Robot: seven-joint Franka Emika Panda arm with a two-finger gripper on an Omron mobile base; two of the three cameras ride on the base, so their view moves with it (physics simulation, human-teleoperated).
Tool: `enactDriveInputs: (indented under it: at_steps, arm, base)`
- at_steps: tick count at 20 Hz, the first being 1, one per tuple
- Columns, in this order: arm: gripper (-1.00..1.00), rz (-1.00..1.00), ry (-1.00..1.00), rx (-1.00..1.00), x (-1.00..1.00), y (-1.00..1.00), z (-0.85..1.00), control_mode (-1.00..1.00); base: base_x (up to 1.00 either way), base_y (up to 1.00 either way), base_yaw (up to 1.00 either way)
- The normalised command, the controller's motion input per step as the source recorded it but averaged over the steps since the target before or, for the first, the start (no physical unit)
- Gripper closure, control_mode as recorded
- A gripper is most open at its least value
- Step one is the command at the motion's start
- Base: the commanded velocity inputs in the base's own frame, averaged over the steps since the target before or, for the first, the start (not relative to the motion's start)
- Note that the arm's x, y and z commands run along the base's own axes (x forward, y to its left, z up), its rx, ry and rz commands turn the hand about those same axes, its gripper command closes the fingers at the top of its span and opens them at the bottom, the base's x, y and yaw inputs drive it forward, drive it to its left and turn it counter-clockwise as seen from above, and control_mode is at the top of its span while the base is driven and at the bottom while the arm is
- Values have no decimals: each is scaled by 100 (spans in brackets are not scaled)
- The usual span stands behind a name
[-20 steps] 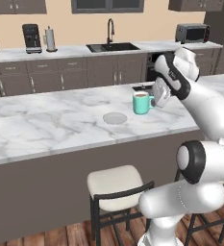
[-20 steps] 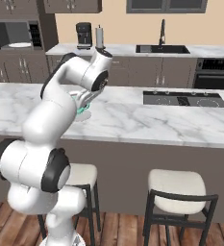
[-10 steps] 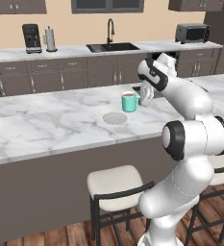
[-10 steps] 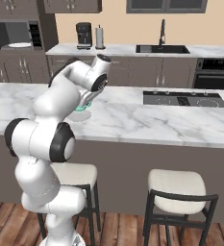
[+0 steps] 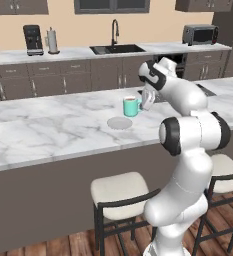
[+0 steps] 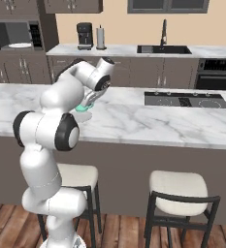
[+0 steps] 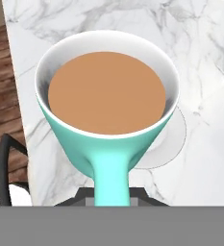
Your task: Pick the cup of tea, navigate to the dining table, and place it on the saucer.
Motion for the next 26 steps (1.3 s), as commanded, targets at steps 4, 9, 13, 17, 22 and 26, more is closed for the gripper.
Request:
enactDriveInputs:
  at_steps: [4, 9, 13, 17, 22, 26]
  arm:
    - [100, 2, 4, 4, 10, 6, -30, -100]
    - [100, 0, 0, 2, 19, 10, -23, -100]
    - [100, 0, 0, 0, 12, 15, -15, -100]
    - [100, 0, 0, 0, 7, 21, -20, -100]
    - [100, 0, 0, 0, 6, 18, -22, -100]
    - [100, 0, 0, 0, 24, 9, -10, -100]
  base:
    - [0, 0, 0]
    - [0, 0, 0]
    - [0, 0, 0]
    - [0, 0, 0]
    - [0, 0, 0]
    - [0, 0, 0]
